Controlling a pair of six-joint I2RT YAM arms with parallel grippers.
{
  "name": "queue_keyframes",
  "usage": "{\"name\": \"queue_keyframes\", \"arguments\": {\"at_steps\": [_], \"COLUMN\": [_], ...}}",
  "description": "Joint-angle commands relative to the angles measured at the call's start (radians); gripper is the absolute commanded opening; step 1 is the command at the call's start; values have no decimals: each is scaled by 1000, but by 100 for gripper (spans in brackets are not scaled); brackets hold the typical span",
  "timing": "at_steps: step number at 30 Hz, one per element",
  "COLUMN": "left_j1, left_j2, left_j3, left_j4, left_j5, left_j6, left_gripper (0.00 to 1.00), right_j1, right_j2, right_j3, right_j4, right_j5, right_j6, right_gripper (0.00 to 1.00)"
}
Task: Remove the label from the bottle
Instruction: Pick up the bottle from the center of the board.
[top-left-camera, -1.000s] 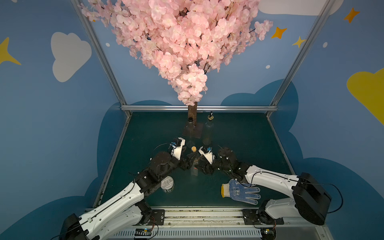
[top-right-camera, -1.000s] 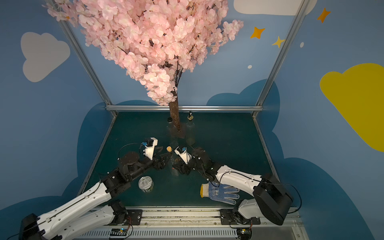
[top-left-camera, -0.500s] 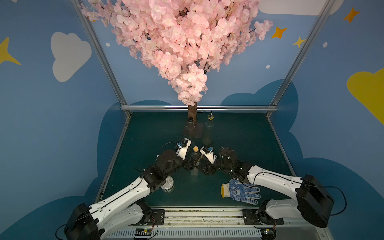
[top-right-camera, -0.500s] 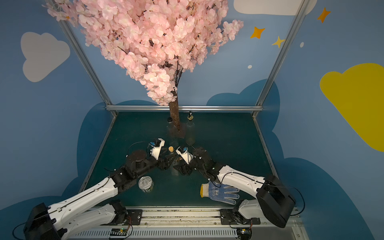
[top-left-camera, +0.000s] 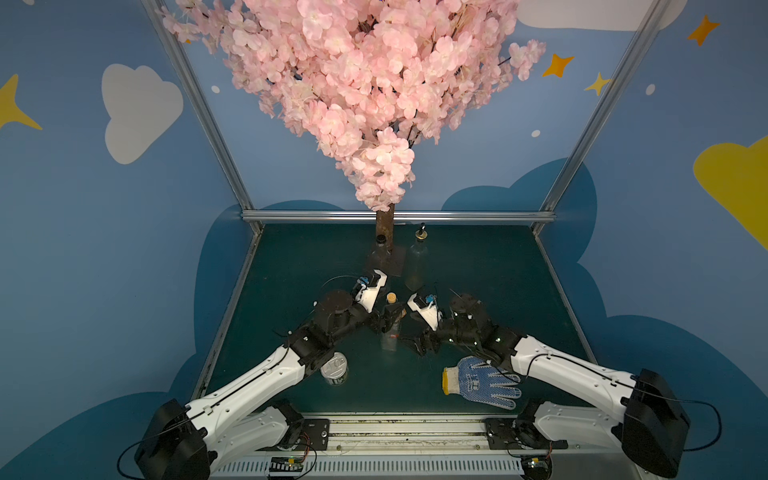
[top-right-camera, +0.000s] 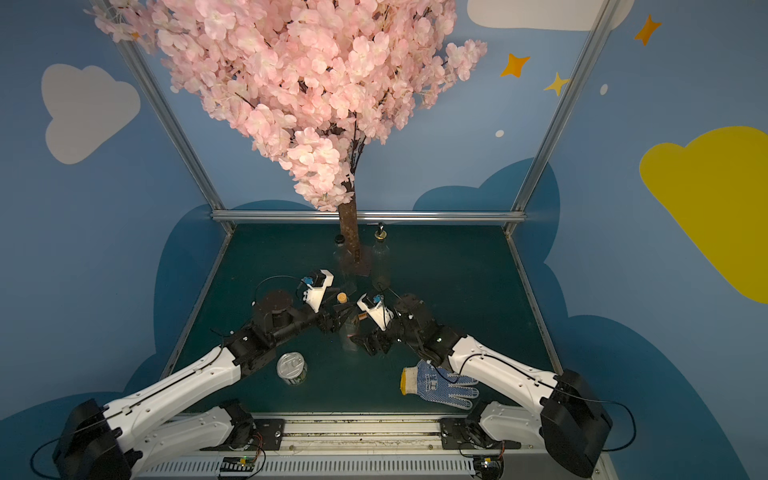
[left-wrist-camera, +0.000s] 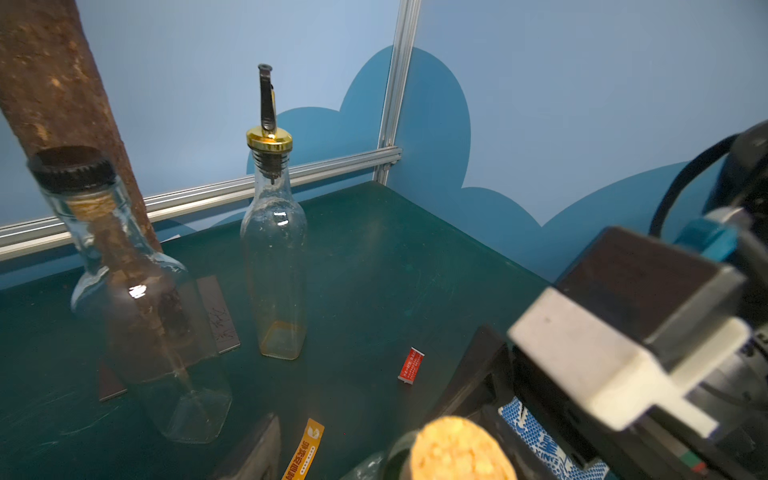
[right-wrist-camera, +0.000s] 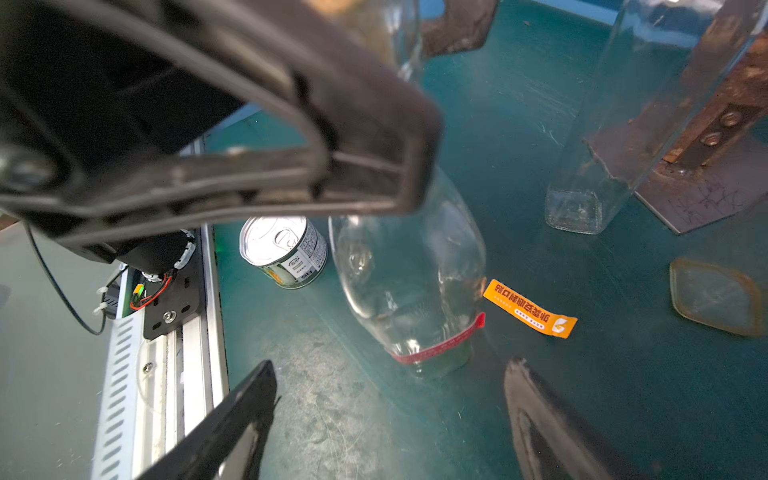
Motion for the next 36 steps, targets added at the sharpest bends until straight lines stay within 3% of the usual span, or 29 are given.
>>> {"name": "queue_keyframes", "arguments": {"at_steps": [1, 11, 23, 28, 33, 36], "left_j1": [17, 72, 87, 89, 89, 89], "left_j2": [23, 49, 118, 123, 133, 138], "left_j3": [25, 24, 45, 53, 70, 73], "left_j4": [39, 117, 135, 132, 99, 94], "left_j5": [104, 238, 279, 253, 219, 214], "left_j6": [50, 134, 139, 139, 105, 91], "left_gripper": [73, 73, 65, 47, 11, 8], "right_j1": [-4, -4, -4, -5, -8, -11], "right_j2": [-49, -77, -80, -83, -83, -79], "right_j3": [22, 1, 5, 4, 5, 10], "right_j4": [-41, -14, -27, -32, -33, -37], "right_j5": [17, 39, 58, 64, 71, 71], "right_j6": [5, 43, 49, 49, 51, 54], "right_gripper": [87, 90, 92, 92, 92, 92]}}
